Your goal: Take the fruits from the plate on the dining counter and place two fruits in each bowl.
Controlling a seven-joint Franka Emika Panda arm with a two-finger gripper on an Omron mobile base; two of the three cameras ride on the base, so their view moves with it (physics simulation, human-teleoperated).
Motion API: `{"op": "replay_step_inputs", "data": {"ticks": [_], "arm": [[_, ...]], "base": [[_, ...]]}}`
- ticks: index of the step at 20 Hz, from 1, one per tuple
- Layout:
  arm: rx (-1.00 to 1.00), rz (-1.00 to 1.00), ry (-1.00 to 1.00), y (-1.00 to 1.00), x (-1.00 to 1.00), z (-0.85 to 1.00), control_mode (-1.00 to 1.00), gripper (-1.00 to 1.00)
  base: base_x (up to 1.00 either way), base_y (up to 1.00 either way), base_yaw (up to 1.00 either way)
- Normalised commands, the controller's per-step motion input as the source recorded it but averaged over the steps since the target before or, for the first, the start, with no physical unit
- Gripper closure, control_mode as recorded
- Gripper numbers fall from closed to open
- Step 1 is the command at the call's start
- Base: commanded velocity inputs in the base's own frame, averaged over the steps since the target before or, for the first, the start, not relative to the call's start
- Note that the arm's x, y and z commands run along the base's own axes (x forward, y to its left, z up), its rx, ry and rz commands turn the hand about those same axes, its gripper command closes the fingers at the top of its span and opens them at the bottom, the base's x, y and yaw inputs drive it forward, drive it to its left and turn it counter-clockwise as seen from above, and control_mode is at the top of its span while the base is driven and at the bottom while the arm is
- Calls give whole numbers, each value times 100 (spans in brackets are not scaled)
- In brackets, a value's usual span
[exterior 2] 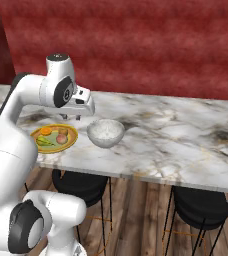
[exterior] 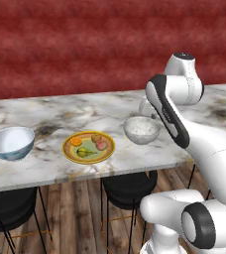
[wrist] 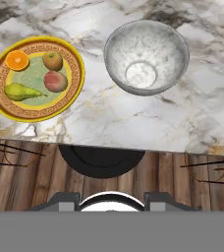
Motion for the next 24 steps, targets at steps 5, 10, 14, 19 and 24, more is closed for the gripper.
{"op": "replay_step_inputs", "data": {"ticks": [5,10,14,19,24], "arm": [[0,1,0,23,-2,-6,-100,-100],[0,3,7,100,32,-59,-100,-100],[0,4,4,90,45,-47,-100,-100],[0,1,1,60,58,-39,-100,-100],[1,0,0,21,63,-41,-100,-100]], "base": [[0,0,0],[0,0,0],[0,0,0],[0,0,0],[0,0,0]]}}
